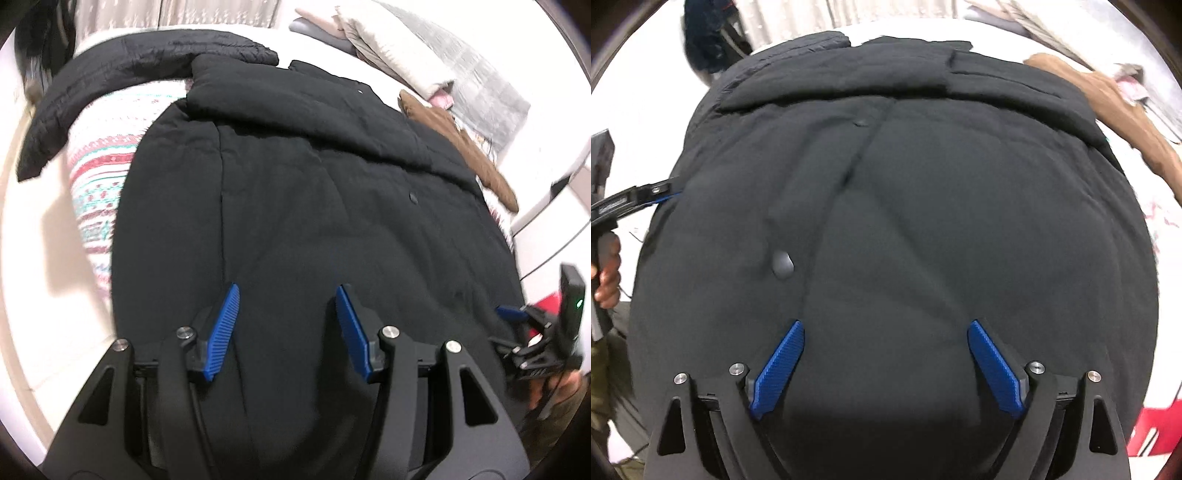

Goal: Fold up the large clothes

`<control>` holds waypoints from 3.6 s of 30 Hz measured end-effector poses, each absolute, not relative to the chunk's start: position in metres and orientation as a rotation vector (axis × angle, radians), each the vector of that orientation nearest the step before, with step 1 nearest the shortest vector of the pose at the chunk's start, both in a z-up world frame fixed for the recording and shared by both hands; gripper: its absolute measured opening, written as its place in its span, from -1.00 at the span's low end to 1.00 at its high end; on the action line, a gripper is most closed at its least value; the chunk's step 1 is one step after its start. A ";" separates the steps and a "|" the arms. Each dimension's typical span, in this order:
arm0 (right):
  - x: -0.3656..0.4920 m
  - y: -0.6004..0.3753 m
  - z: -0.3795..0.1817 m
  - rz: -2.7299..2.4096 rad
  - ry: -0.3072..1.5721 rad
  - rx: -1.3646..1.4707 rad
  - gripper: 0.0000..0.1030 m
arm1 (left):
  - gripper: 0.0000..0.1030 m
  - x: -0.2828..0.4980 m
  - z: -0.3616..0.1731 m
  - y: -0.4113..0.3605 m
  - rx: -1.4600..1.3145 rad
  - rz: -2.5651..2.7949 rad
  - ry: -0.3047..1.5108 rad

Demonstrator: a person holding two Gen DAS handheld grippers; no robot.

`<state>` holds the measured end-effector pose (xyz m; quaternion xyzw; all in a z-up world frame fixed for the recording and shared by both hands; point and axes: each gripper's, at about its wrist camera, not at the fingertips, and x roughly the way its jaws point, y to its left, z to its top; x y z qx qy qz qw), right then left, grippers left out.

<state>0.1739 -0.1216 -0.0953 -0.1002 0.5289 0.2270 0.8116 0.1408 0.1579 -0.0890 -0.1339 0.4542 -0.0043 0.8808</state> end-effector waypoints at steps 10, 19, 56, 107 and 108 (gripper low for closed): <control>0.125 -0.175 -0.073 0.417 1.020 -0.146 0.82 | 0.38 0.083 -0.082 0.171 -0.199 0.100 0.899; 0.128 -0.305 -0.049 0.181 1.009 0.275 0.82 | 0.41 0.050 -0.124 0.251 -0.710 0.040 0.963; 0.097 -0.356 -0.086 0.370 1.097 0.610 -0.74 | -0.69 0.028 -0.149 0.230 -0.939 -0.139 0.899; -0.095 -0.390 0.052 0.571 0.551 0.686 -0.91 | -0.90 -0.145 0.009 0.227 -0.825 -0.261 0.539; -0.094 -0.390 0.053 0.574 0.545 0.687 -0.91 | -0.90 -0.144 0.013 0.228 -0.825 -0.262 0.533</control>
